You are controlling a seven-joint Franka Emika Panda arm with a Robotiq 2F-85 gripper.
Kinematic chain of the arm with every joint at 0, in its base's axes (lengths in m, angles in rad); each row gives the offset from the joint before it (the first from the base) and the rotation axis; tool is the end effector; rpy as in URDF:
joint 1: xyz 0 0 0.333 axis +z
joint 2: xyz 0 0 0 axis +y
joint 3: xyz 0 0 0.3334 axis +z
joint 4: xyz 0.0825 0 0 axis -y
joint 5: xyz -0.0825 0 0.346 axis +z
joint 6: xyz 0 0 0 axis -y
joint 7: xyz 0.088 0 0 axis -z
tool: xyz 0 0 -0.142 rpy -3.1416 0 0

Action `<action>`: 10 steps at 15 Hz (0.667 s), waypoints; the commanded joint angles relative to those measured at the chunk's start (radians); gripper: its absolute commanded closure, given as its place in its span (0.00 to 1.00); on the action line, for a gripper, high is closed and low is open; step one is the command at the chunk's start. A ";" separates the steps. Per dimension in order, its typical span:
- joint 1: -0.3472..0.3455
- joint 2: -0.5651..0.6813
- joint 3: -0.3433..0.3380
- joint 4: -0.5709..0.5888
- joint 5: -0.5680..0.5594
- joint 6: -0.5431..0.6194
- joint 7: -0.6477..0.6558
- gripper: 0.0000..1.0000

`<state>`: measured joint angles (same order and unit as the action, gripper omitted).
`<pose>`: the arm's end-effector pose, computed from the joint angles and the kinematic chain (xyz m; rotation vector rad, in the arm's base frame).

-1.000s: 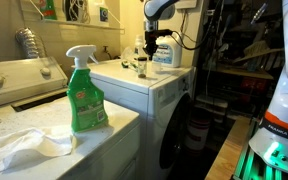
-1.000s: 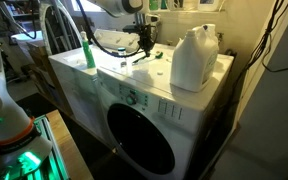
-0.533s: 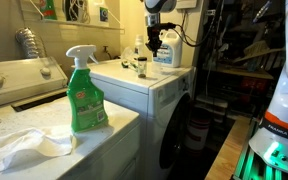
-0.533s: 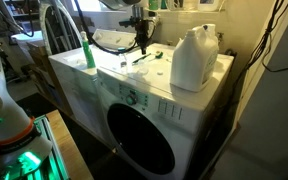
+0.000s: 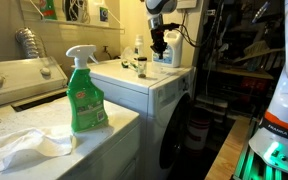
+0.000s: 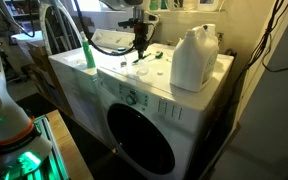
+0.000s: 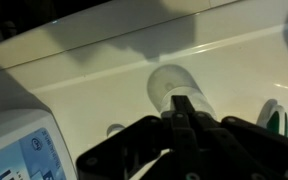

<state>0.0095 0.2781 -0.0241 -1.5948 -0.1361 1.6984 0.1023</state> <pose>0.5878 -0.0248 0.4529 2.9810 -0.1303 -0.2515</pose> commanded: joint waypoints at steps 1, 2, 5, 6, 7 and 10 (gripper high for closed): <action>-0.013 0.020 -0.002 0.010 0.026 -0.007 -0.012 0.98; -0.017 0.024 -0.001 0.008 0.034 0.001 -0.016 0.98; -0.024 0.028 0.004 -0.006 0.073 0.082 -0.022 0.99; -0.023 0.029 0.004 -0.009 0.081 0.110 -0.023 0.99; -0.022 0.031 0.005 -0.009 0.090 0.128 -0.027 0.98; -0.020 0.035 0.004 -0.016 0.094 0.183 -0.039 0.99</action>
<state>0.0003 0.3122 -0.0233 -1.5964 -0.0631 1.8331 0.0910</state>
